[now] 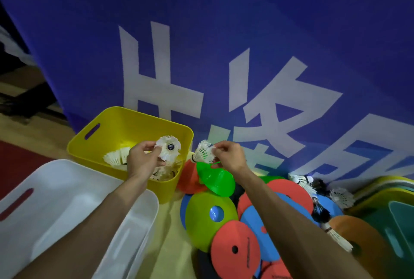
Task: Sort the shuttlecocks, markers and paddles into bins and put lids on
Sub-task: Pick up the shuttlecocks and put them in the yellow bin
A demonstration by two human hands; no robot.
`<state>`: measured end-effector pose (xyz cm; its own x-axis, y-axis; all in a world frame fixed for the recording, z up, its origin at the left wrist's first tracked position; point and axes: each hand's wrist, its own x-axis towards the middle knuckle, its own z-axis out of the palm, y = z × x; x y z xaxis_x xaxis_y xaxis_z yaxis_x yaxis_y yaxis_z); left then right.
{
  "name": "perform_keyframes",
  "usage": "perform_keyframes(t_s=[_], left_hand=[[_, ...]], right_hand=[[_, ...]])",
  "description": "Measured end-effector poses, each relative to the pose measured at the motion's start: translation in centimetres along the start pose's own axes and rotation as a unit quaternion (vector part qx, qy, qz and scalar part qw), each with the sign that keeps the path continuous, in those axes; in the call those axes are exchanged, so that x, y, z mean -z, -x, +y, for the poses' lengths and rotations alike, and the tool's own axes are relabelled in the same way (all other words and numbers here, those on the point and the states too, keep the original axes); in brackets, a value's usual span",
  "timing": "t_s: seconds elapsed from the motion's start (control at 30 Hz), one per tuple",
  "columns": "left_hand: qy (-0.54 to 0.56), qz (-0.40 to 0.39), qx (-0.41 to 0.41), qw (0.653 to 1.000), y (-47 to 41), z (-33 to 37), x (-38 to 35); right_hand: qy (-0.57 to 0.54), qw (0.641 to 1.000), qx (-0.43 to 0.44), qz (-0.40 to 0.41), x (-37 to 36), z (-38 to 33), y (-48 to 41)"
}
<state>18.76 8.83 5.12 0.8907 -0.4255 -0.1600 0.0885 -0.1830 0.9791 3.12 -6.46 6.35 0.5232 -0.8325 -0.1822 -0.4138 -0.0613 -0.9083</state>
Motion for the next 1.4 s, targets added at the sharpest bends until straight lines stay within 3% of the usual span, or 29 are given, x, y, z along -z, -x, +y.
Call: perform_keyframes(t_s=[0.3, 0.63, 0.93, 1.13, 1.4], left_hand=[[-0.025, 0.069, 0.025, 0.997, -3.6, 0.2, 5.2], [-0.052, -0.004, 0.014, 0.999, -4.6, 1.4, 3.7], [-0.078, -0.069, -0.035, 0.994, -0.4, 1.9, -2.0], [-0.091, -0.151, -0.08, 0.981, 4.4, 2.8, -8.6], [-0.134, -0.276, -0.073, 0.949, 11.8, 1.9, -19.2]], right_hand=[[-0.058, 0.995, -0.062, -0.06, -7.0, -3.2, -1.4], [-0.082, 0.986, -0.047, -0.139, -9.6, -3.9, -3.1], [-0.088, 0.99, -0.043, -0.097, -2.0, -1.9, -1.4], [-0.099, 0.992, -0.065, -0.035, 5.7, 1.0, 1.4], [-0.086, 0.992, -0.076, 0.047, 17.9, 7.1, 4.5]])
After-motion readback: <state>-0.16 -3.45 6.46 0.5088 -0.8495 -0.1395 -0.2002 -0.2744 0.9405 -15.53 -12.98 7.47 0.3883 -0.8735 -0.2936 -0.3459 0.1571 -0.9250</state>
